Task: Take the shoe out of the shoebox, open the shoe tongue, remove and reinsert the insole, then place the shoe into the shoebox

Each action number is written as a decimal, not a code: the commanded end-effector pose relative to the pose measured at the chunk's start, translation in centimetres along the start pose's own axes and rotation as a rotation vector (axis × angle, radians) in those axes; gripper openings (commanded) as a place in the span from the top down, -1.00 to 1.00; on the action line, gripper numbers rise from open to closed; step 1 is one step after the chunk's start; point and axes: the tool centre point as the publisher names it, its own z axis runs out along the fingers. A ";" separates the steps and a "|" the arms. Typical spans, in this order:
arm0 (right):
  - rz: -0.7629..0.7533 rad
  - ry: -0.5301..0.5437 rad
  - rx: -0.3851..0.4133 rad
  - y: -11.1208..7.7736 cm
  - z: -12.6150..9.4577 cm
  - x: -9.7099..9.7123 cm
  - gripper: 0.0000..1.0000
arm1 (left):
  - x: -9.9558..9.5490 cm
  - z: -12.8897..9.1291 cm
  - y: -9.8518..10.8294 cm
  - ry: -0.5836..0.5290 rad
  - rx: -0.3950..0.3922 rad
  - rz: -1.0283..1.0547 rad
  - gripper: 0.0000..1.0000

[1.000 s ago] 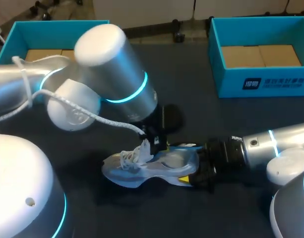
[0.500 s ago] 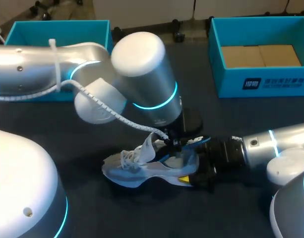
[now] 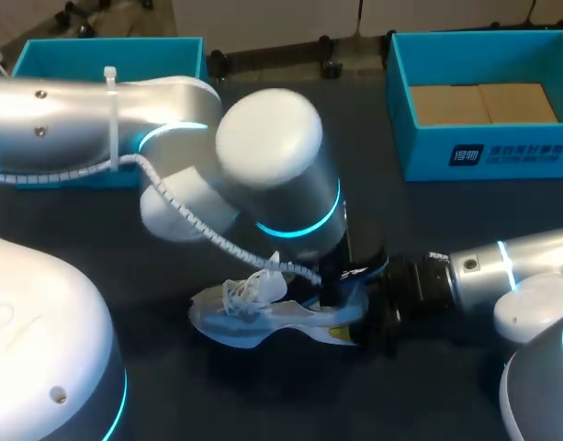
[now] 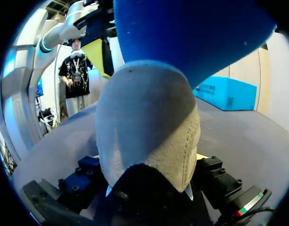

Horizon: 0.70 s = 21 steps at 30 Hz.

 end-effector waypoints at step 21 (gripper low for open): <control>0.000 -0.002 0.004 0.1 0.1 0.1 1.00 | 2.4 -0.3 -0.6 -0.375 -0.030 -0.134 0.05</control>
